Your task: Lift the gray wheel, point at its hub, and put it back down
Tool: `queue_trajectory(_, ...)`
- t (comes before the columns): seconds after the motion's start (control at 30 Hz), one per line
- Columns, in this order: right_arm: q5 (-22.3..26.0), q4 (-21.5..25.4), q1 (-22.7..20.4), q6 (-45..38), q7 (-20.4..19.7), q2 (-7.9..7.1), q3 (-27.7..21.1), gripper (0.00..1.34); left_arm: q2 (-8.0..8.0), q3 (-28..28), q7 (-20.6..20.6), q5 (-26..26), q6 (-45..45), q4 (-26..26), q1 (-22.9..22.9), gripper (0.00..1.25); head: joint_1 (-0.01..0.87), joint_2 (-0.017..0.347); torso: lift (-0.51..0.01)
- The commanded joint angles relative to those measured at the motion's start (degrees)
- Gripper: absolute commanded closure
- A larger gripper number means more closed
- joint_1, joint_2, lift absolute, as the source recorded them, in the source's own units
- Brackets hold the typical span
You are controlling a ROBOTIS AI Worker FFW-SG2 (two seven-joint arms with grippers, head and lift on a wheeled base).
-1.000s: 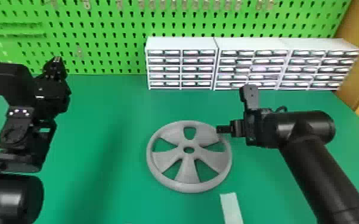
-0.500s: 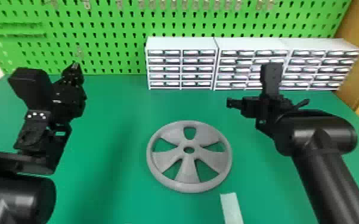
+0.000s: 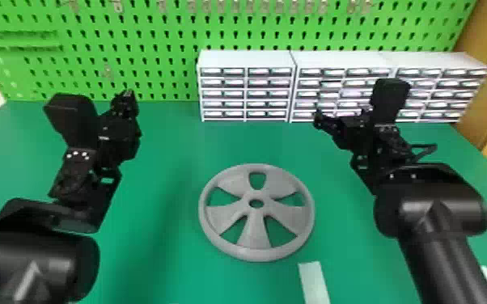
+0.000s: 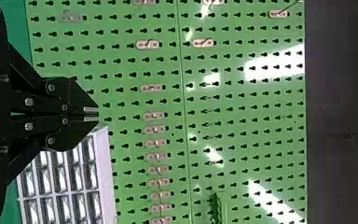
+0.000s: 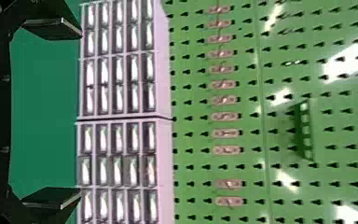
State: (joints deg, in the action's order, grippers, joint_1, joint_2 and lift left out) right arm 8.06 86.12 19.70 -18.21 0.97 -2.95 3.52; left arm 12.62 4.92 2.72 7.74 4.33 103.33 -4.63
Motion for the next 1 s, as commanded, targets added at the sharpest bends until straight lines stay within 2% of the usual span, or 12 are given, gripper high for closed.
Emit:
queue_trajectory(0.0, -0.41, 1.51, -2.38, 5.82, -2.91, -0.13, 2.37, 0.10, -1.37, 0.44, 0.00, -0.01, -1.87, -3.48, -2.22, 1.09, 0.692, 0.048, -0.088)
queue_trajectory(0.13, -2.26, 3.88, -4.31, 8.98, -8.27, -0.83, 5.27, 0.07, -2.16, 0.70, 0.00, 0.17, -3.71, -5.24, -3.19, 0.92, 0.692, 0.048, -0.088)
queue_trajectory(0.23, -2.17, 4.32, -5.11, 11.09, -10.03, -1.19, 6.42, 0.07, -2.34, 0.79, 0.00, 0.61, -4.24, -5.86, -3.37, 0.86, 0.692, 0.048, -0.088)
queue_trajectory(0.4, -2.17, 4.50, -6.07, 14.08, -13.10, -1.89, 8.88, 0.08, -2.34, 0.97, 0.00, 0.70, -4.15, -6.56, -3.63, 0.60, 0.692, 0.048, -0.088)
queue_trajectory(0.6, -1.46, 4.50, -6.78, 15.13, -13.63, -2.06, 9.58, 0.06, -2.34, 1.49, 0.00, 0.26, -4.15, -7.26, -3.98, 0.44, 0.692, 0.048, -0.088)
queue_trajectory(0.8, -1.20, 4.50, -6.78, 15.13, -13.54, -2.50, 9.84, 0.05, -2.34, 1.58, -0.44, -1.24, -4.15, -7.44, -4.24, 0.20, 0.692, 0.048, -0.088)
queue_trajectory(0.97, -0.76, 4.50, -6.78, 15.40, -13.54, -2.50, 9.76, 0.05, -2.34, 1.67, -1.05, -1.32, -4.15, -7.79, -4.60, 0.15, 0.692, 0.048, -0.088)
